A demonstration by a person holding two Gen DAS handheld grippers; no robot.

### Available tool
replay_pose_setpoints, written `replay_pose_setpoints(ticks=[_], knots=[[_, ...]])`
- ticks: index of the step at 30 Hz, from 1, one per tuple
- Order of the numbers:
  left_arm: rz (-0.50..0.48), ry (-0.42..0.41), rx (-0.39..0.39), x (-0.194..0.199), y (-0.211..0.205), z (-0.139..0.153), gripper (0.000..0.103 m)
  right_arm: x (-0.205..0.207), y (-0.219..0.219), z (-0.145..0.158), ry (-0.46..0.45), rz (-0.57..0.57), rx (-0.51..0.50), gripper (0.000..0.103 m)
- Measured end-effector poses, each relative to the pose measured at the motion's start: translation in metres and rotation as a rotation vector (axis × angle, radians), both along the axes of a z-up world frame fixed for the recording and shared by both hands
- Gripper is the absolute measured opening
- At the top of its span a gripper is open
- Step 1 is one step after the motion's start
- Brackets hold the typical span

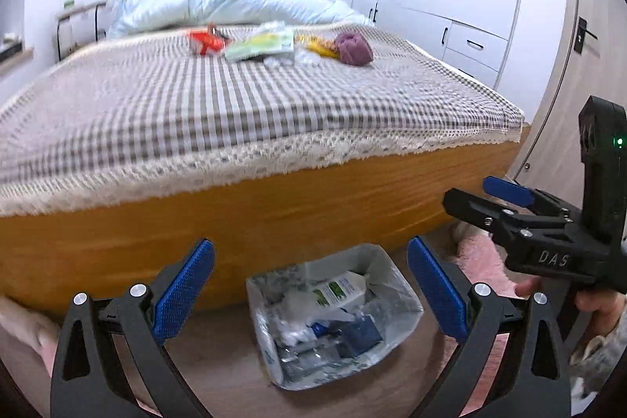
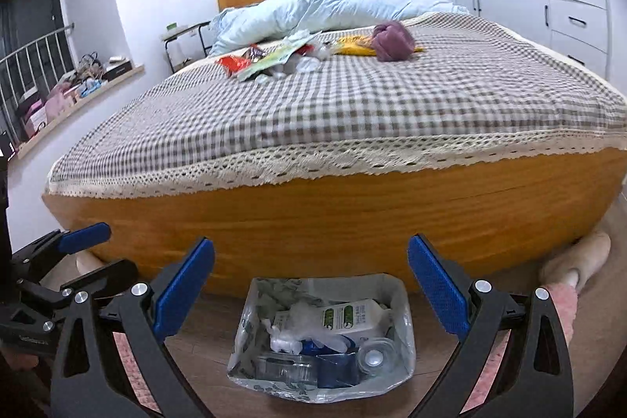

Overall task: Collect trash
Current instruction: 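Turn both open tools back toward the trash on the bed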

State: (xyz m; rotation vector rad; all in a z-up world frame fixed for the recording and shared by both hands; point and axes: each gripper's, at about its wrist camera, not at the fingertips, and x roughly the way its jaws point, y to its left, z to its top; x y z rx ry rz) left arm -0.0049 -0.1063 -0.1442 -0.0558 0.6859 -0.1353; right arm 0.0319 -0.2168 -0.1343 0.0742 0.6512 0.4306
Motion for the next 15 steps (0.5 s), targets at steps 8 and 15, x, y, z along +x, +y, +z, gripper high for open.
replay_pose_setpoints(ticks=[8, 15], knots=[[-0.019, -0.075, -0.035, -0.018, -0.001, 0.022, 0.095, -0.015, -0.01, 0.021, -0.042, -0.006, -0.044, 0.095], [0.008, -0.118, -0.045, -0.033, -0.003, 0.032, 0.095, -0.028, -0.016, 0.035, -0.041, -0.054, -0.07, 0.095]])
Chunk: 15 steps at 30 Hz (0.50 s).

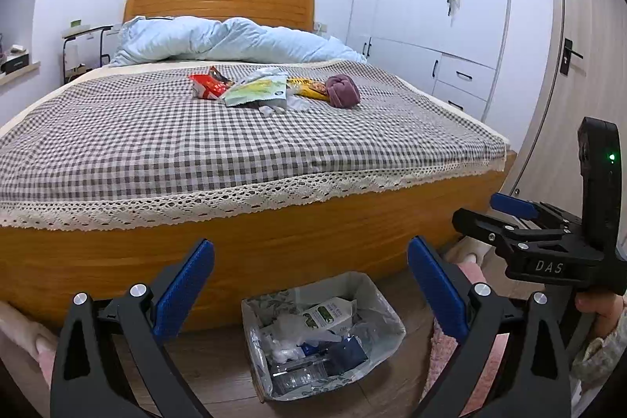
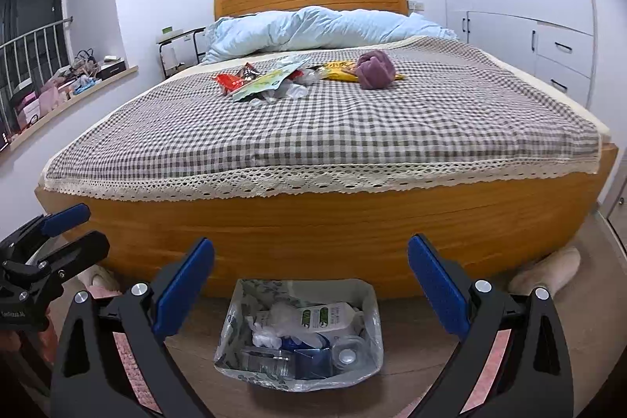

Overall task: Collect trash
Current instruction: 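Turn both open tools back toward the trash on the bed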

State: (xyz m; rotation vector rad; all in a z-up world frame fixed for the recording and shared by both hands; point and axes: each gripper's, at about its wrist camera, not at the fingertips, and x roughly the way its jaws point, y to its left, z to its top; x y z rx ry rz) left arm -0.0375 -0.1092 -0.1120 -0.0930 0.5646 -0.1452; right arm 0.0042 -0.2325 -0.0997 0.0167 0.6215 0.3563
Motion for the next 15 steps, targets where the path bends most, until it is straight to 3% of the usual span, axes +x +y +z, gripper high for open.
replay_pose_setpoints(ticks=[9, 15], knots=[[-0.033, -0.036, -0.054, -0.018, -0.006, 0.015, 0.095, -0.024, -0.007, 0.002, 0.059, -0.052, 0.036, 0.095], [0.007, -0.031, -0.087, -0.036, -0.013, 0.009, 0.095, -0.045, -0.01, 0.007, -0.014, -0.136, 0.005, 0.095]])
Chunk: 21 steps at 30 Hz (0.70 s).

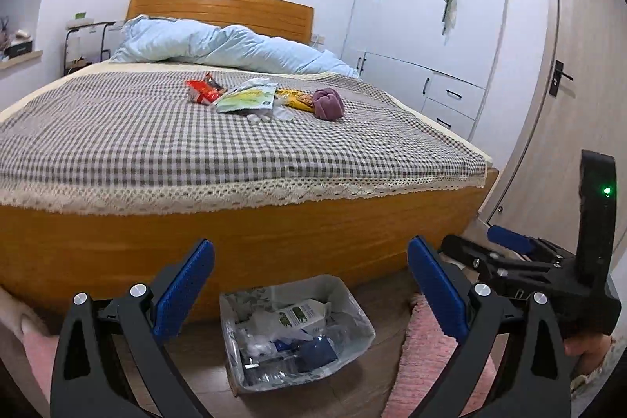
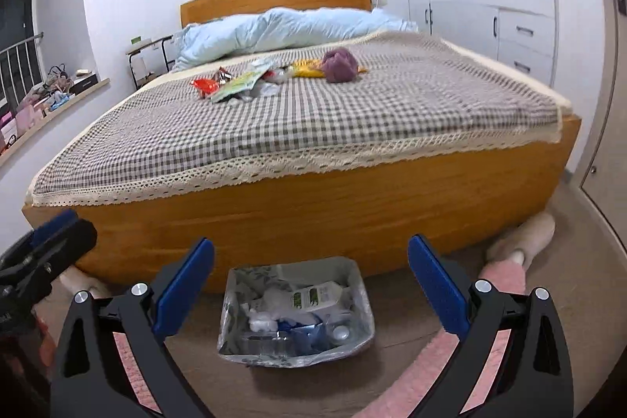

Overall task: Collect trash
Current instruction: 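Turn both open tools back toward the trash on the bed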

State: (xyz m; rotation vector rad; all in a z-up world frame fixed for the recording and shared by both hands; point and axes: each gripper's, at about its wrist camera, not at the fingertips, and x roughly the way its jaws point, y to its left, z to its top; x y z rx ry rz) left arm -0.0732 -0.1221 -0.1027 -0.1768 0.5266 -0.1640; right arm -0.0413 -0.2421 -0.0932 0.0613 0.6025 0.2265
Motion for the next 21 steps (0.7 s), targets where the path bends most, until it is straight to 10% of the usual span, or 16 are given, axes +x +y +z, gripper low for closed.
replay_pose_setpoints(ticks=[21], knots=[[-0.024, 0.054, -0.025, 0.0, -0.002, -0.019, 0.095, 0.008, 0.006, -0.009, 0.043, 0.001, -0.038, 0.095]])
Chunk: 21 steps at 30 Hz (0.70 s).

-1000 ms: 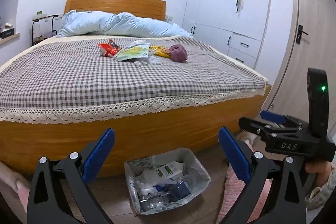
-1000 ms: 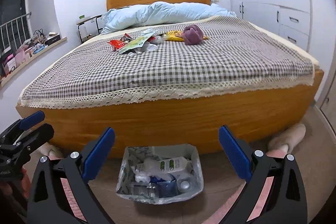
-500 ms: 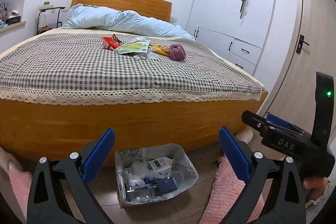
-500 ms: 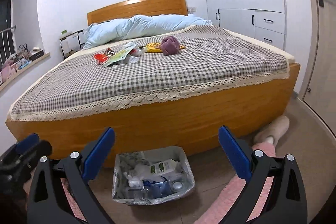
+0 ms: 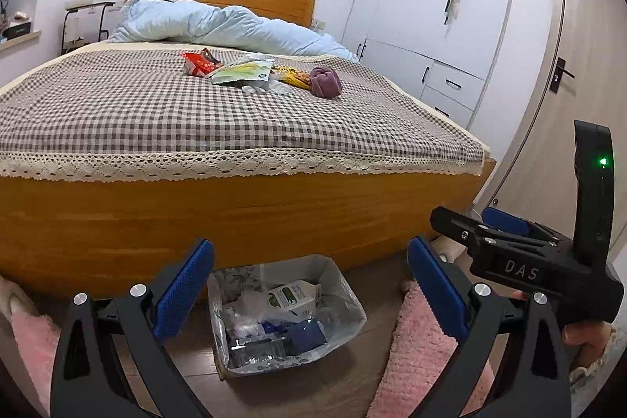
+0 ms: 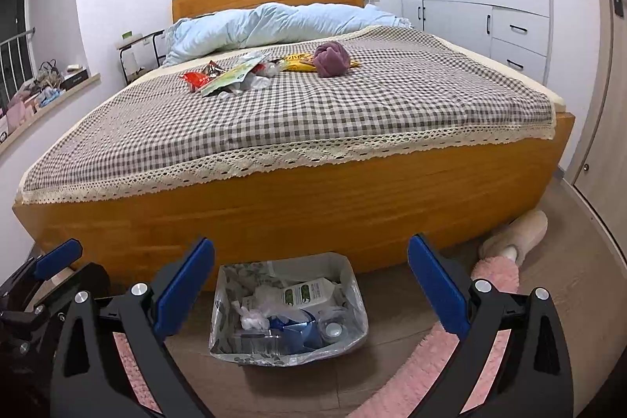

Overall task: Collect trash
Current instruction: 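Turn both open tools back toward the trash on the bed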

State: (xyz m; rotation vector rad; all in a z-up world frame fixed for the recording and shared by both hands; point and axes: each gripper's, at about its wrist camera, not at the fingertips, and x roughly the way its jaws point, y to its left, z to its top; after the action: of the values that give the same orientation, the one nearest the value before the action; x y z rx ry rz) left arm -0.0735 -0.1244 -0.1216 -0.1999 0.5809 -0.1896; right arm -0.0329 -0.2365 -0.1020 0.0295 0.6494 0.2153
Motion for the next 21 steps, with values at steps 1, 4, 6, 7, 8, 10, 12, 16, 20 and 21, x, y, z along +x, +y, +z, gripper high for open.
replay_pose_setpoints(ticks=[1, 4, 6, 7, 8, 10, 12, 16, 20, 21], knots=[[0.0, 0.003, -0.004, 0.001, 0.001, -0.001, 0.095, 0.0, 0.001, 0.0, -0.003, 0.001, -0.007, 0.095], [-0.01, 0.021, -0.014, 0.006, 0.003, -0.004, 0.095, 0.004, 0.004, -0.003, 0.008, 0.001, -0.012, 0.095], [-0.016, 0.034, -0.012, 0.01, 0.002, -0.007, 0.095, 0.009, 0.004, -0.005, 0.025, 0.004, -0.01, 0.095], [-0.02, 0.036, -0.012, 0.012, 0.002, -0.007, 0.095, 0.012, 0.005, -0.006, 0.03, 0.006, -0.009, 0.095], [-0.021, 0.035, -0.01, 0.013, 0.002, -0.007, 0.095, 0.013, 0.006, -0.006, 0.03, 0.006, -0.009, 0.095], [-0.021, 0.033, -0.006, 0.017, 0.002, -0.006, 0.095, 0.017, 0.008, -0.005, 0.026, 0.008, -0.01, 0.095], [-0.017, 0.031, -0.005, 0.022, 0.005, -0.005, 0.095, 0.024, 0.01, -0.003, 0.02, 0.012, -0.005, 0.095], [-0.013, 0.027, 0.0, 0.034, 0.011, 0.0, 0.095, 0.038, 0.012, 0.001, 0.005, 0.008, 0.006, 0.095], [-0.002, 0.005, 0.021, 0.05, 0.016, 0.009, 0.095, 0.059, 0.011, 0.008, -0.039, -0.007, 0.005, 0.095], [-0.001, -0.002, 0.021, 0.052, 0.018, 0.011, 0.095, 0.065, 0.011, 0.01, -0.056, -0.011, 0.002, 0.095]])
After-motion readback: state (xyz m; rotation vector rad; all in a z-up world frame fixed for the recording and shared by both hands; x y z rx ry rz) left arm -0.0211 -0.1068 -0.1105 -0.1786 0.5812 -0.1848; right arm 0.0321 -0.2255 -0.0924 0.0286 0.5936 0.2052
